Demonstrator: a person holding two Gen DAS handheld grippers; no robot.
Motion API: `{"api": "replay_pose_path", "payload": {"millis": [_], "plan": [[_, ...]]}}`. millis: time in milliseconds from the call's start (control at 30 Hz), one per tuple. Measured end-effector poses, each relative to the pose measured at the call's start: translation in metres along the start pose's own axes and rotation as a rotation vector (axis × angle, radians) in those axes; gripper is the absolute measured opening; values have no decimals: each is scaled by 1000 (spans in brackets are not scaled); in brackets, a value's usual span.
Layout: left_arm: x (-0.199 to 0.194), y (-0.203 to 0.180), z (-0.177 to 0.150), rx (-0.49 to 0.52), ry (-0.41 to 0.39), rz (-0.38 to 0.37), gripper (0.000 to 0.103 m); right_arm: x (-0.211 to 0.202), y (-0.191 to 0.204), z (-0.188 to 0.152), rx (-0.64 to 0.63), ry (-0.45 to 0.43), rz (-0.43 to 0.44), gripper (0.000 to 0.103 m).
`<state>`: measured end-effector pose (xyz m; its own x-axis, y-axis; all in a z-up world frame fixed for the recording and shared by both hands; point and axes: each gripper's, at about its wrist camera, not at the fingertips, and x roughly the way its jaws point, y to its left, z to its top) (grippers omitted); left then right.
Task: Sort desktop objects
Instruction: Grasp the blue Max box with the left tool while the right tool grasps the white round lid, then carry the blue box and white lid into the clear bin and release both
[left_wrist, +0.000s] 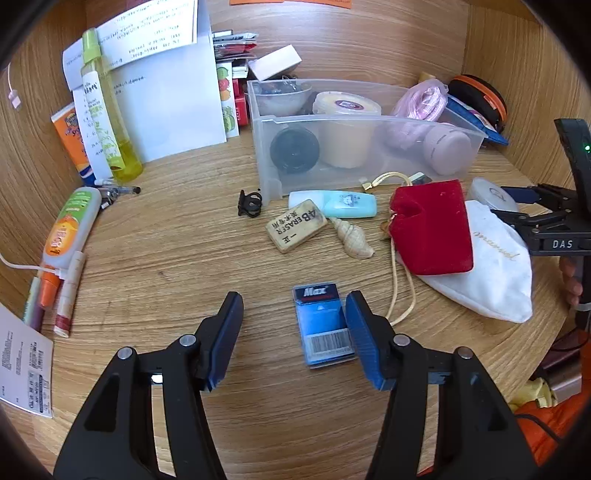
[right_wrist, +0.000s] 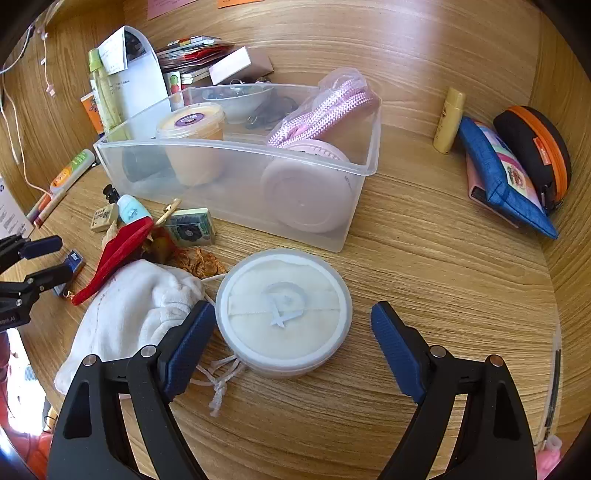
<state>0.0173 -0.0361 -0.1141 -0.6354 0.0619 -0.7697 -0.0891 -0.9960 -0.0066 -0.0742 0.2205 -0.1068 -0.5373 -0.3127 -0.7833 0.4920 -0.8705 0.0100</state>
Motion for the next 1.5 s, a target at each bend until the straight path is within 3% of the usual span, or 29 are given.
{"api": "replay_pose_path", "payload": {"millis": [233, 333, 467, 867, 1500], "plan": [[6, -2, -3, 1, 15, 7, 56, 4, 0, 4, 4, -4, 27, 78], [4, -4, -2, 10, 10, 7, 44, 6, -1, 5, 5, 1, 50, 64], [6, -1, 0, 4, 8, 20, 26, 6, -1, 5, 5, -6, 52, 62], [2, 13, 7, -66, -32, 41, 26, -14, -9, 6, 44, -62, 31, 62], [-28, 14, 65, -51, -220, 56, 26, -59, -13, 45, 14, -218, -1, 62]]}}
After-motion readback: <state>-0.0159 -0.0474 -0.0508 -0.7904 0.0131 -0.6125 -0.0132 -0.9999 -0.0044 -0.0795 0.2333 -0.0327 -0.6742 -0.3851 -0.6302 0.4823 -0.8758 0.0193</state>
